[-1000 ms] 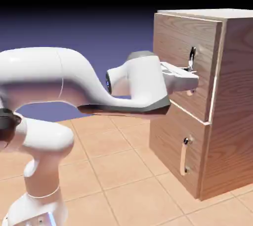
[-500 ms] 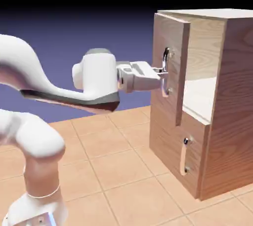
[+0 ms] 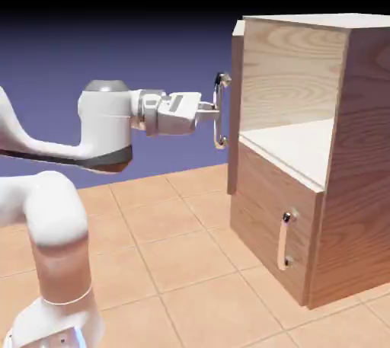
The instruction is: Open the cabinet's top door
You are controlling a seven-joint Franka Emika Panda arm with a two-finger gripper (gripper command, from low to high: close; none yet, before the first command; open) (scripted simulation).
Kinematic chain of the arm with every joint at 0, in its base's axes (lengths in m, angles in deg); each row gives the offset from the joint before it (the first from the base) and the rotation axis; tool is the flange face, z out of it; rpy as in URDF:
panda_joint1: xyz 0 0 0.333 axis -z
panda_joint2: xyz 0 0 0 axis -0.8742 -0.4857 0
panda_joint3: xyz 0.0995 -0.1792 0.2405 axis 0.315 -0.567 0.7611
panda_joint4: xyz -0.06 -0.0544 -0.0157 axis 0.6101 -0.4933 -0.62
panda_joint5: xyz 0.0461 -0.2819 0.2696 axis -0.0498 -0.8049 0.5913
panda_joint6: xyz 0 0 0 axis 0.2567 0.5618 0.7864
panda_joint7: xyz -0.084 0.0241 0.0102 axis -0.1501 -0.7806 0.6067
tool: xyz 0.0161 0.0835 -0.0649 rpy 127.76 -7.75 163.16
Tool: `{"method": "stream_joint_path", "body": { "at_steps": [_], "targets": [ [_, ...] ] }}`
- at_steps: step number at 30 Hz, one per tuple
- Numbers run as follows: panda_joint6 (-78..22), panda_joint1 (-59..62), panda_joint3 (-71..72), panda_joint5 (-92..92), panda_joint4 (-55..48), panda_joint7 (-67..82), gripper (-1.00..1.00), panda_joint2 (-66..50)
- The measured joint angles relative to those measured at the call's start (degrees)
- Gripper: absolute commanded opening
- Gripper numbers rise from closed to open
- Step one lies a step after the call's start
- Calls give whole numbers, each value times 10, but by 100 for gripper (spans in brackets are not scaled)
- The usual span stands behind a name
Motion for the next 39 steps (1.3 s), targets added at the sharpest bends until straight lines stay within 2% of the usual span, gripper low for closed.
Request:
{"method": "stream_joint_path", "body": {
  "at_steps": [10, 20, 27, 39],
  "targets": [
    [-163, -57, 171, 249, 17, 84, -100, 57],
    [-375, -70, 379, 461, -68, 91, -100, 1],
    [-529, 15, 523, 575, -197, 81, -100, -69],
    [-742, 246, 709, 681, -446, 90, -100, -118]
  ]
}}
